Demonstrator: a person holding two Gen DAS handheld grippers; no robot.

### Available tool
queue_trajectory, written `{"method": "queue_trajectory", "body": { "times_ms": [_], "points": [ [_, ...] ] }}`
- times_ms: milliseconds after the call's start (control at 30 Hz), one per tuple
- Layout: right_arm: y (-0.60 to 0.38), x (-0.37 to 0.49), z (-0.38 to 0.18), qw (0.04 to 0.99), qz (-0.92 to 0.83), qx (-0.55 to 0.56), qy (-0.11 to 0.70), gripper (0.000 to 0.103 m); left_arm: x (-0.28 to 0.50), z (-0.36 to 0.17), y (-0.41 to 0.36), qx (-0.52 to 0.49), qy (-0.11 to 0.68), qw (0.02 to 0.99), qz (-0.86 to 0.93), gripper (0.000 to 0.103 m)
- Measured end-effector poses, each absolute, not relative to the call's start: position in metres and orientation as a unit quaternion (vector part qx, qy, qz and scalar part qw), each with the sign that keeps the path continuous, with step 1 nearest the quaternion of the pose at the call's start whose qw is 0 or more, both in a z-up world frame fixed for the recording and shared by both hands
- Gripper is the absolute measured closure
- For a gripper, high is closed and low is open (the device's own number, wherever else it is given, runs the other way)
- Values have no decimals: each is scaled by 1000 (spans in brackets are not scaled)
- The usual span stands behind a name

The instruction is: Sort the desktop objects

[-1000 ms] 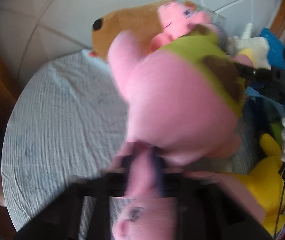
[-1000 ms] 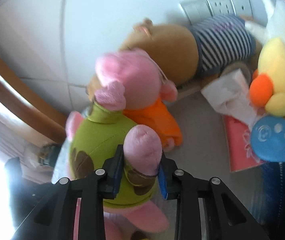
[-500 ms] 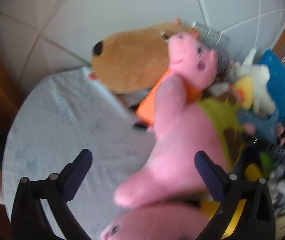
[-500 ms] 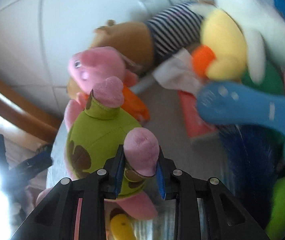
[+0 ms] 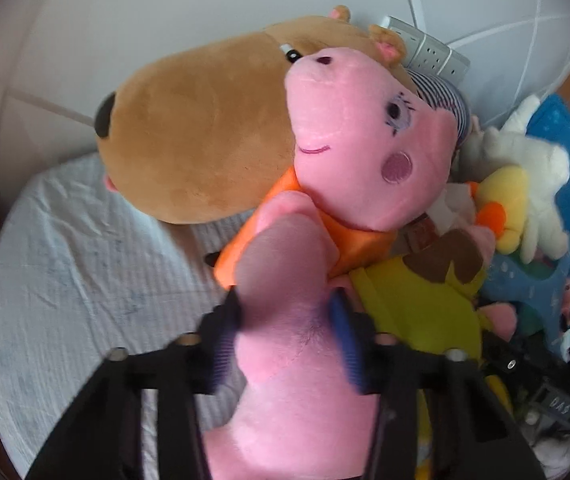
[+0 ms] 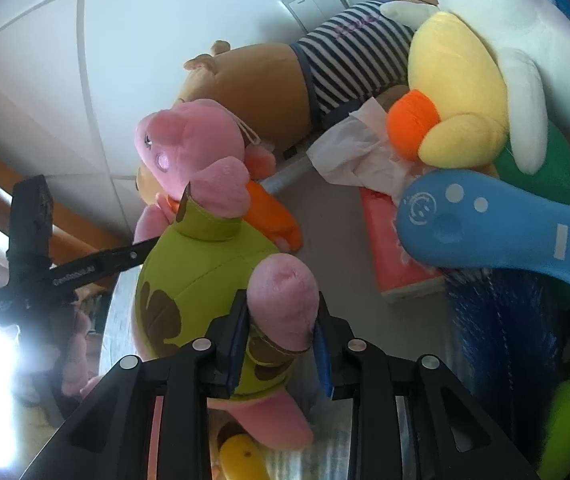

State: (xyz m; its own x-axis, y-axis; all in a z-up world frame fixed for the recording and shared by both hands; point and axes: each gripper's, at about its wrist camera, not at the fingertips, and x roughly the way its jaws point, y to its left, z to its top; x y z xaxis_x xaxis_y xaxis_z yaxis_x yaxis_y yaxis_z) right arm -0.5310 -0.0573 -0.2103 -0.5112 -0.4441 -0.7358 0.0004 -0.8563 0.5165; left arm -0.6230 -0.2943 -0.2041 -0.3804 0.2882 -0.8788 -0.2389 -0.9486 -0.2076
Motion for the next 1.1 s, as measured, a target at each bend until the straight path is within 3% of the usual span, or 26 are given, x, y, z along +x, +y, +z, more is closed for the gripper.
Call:
{"method": "queue_trajectory", "body": {
  "times_ms": [133,367,733,1100],
  "points": [
    [-64,-530,-204,133,-844,472,-218,76,-607,-193,-296,-517,-7,157,841,77],
    [-65,-513,-164,152,-859,436,-220,77,-574,-140,-311,-478,-11,157,864,77],
    [-63,-458,-51,160,-898,363,-191,77,-495,-29,-300,-408,-11,166,898,77],
    [-21,-388,-7,144,-911,346,-170,77,-423,2,-251,-394,-6,181,901,77]
  ]
}}
